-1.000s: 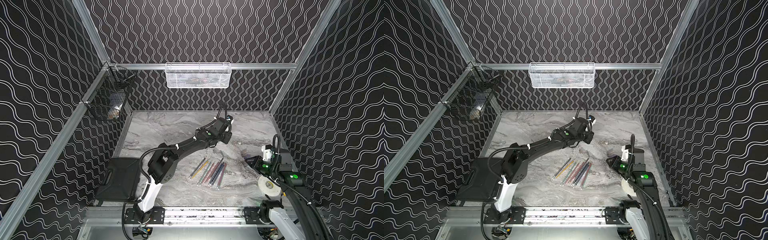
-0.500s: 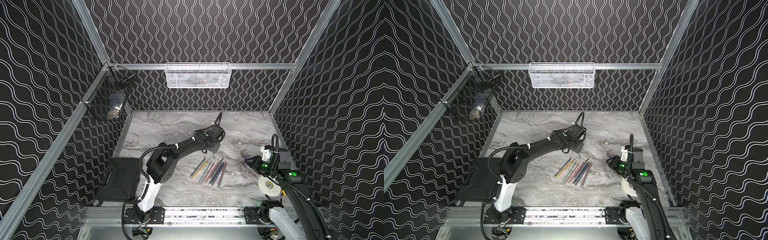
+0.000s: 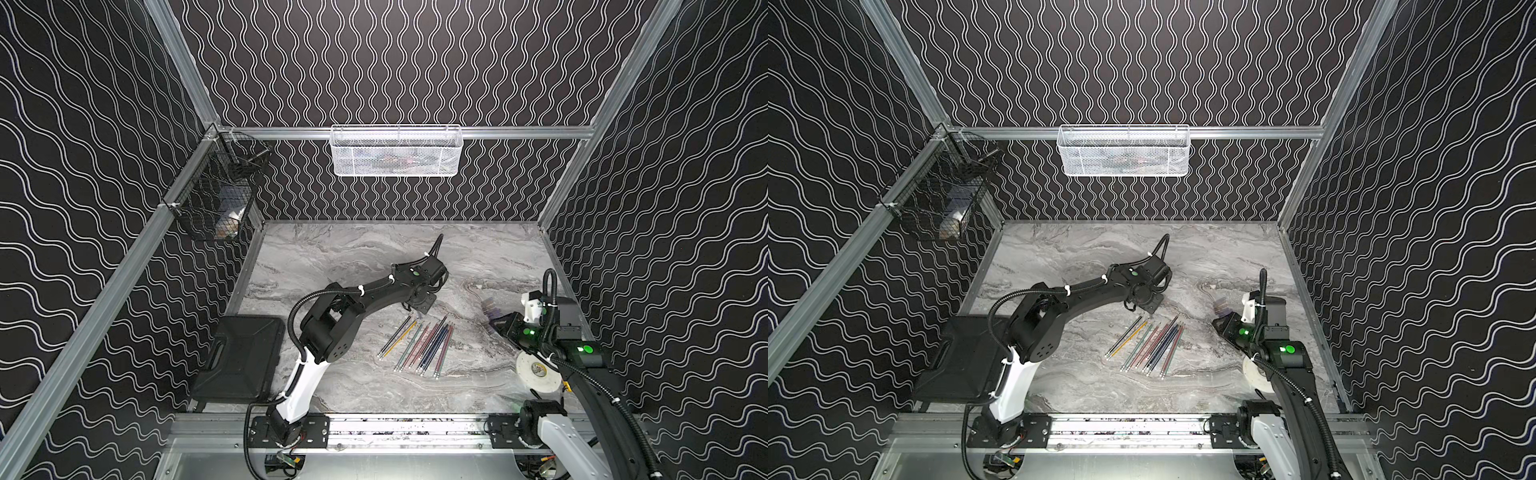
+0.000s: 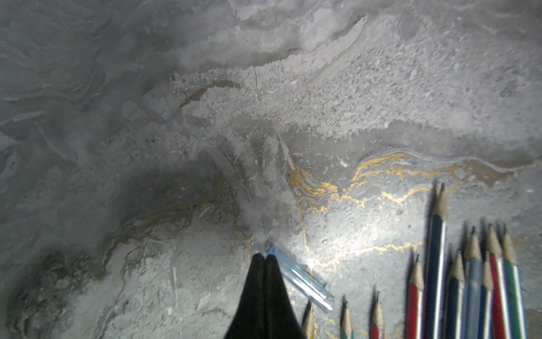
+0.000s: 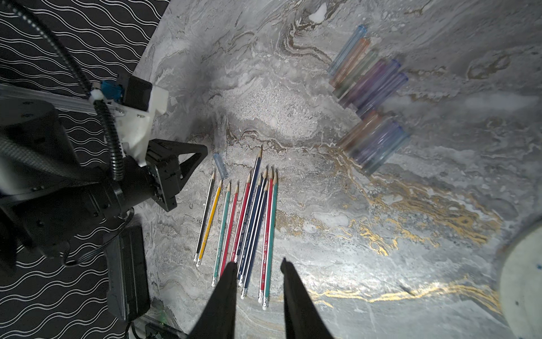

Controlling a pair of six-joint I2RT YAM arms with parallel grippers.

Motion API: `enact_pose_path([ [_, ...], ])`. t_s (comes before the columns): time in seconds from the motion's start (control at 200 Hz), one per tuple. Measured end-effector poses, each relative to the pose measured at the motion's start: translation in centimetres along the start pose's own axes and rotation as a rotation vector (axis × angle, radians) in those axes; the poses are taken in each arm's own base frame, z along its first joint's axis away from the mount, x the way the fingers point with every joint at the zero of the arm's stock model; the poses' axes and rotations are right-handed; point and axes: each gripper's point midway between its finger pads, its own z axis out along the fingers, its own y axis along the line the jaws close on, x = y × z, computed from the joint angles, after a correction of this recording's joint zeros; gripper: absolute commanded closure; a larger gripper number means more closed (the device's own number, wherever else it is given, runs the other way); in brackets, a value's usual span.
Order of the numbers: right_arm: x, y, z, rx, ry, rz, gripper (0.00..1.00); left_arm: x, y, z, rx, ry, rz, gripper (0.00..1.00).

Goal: Remove the protective cover of the pencils
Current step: Adjust the protective sleeve at the center of the board.

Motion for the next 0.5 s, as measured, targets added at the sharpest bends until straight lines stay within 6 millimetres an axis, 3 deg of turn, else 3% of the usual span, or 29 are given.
enact_pose_path([
  [0.5,0.0,0.0,0.1,-0.005,-0.001,-0.001,0.73,1.7,0.1,0.3,-0.004,0.055,0.012,1.0],
])
